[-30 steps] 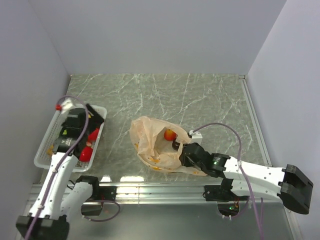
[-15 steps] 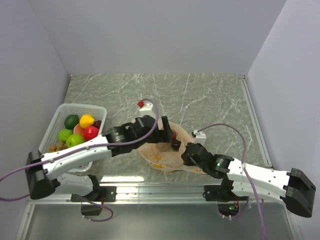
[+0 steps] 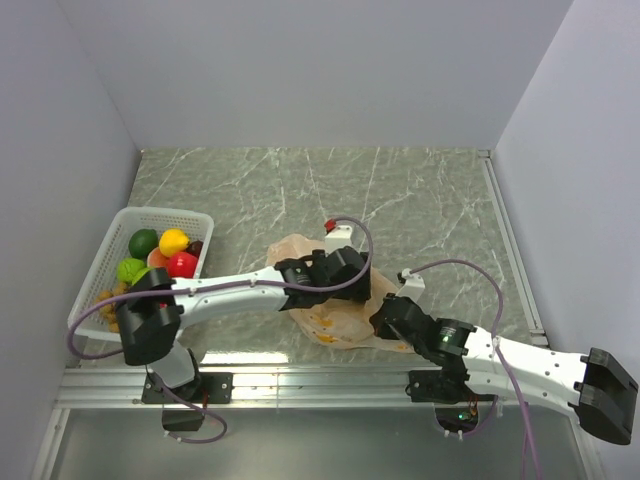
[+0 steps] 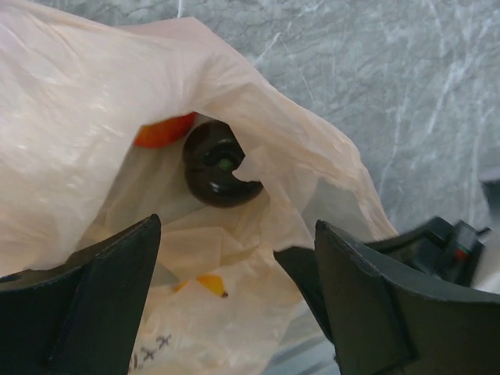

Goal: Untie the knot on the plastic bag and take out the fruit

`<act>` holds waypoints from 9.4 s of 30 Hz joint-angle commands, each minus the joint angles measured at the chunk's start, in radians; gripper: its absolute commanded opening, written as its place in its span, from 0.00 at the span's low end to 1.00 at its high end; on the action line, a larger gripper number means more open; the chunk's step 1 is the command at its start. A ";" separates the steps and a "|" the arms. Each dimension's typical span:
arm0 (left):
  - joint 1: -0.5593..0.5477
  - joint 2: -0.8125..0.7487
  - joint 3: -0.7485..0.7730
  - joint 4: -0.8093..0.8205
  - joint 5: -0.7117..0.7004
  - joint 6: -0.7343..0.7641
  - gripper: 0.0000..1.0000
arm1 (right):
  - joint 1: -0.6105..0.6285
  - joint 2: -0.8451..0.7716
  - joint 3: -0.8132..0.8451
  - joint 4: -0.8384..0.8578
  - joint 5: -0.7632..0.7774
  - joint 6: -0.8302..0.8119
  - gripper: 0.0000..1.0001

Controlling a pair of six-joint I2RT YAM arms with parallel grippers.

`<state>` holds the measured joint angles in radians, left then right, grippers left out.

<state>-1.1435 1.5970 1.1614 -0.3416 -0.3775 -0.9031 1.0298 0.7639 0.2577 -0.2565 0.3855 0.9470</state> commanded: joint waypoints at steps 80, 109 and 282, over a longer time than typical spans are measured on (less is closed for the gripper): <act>1.155 -0.635 -0.256 -0.160 0.063 0.204 0.98 | 0.004 0.012 0.080 -0.007 0.055 -0.094 0.00; 0.019 0.145 0.115 0.036 -0.213 0.021 0.75 | 0.004 -0.064 0.077 -0.069 0.062 -0.053 0.00; 0.171 0.017 -0.264 0.110 0.099 -0.063 0.03 | 0.021 0.061 0.285 -0.096 0.048 -0.211 0.69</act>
<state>-0.9798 1.6337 0.8684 -0.2081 -0.2356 -0.9867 1.0451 0.8146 0.5373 -0.2630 0.3622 0.7033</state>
